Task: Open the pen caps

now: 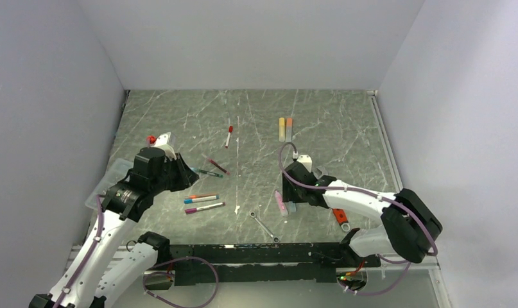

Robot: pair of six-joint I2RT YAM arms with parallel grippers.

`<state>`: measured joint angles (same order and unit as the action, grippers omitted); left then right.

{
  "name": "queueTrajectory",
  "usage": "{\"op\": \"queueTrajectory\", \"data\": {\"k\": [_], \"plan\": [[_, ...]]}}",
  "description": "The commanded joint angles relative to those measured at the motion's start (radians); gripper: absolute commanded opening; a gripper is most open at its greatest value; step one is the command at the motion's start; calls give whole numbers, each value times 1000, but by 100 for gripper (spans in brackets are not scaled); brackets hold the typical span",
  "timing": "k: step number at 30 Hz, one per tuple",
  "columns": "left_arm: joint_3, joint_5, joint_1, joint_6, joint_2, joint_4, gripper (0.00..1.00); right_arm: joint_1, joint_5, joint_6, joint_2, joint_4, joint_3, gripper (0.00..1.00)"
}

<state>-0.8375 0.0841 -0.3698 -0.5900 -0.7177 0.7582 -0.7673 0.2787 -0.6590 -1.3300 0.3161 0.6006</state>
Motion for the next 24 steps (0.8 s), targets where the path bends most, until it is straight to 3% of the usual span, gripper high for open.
{"op": "queueTrajectory", "data": {"k": [1, 4, 6, 11, 16, 19, 24], "plan": [[4, 14, 4, 1, -6, -22, 0, 6, -3, -29, 78, -14, -4, 69], [13, -12, 3, -12, -10, -18, 0, 26, -102, -32, 120, -85, -39, 89], [16, -57, 3, -31, -16, -3, 0, 52, -178, -43, 126, -124, -61, 94], [-2, -228, 3, -68, -89, 34, 0, 78, -246, -64, 107, -176, -95, 97], [-50, -412, 39, -49, -317, 16, 0, 82, -230, -77, 156, -185, -105, 99], [-63, -440, 117, -23, -458, -28, 0, 82, -178, -61, 206, -141, -73, 100], [-87, -375, 297, -29, -633, -62, 1, 85, -65, -7, 230, -54, 47, 100]]}}
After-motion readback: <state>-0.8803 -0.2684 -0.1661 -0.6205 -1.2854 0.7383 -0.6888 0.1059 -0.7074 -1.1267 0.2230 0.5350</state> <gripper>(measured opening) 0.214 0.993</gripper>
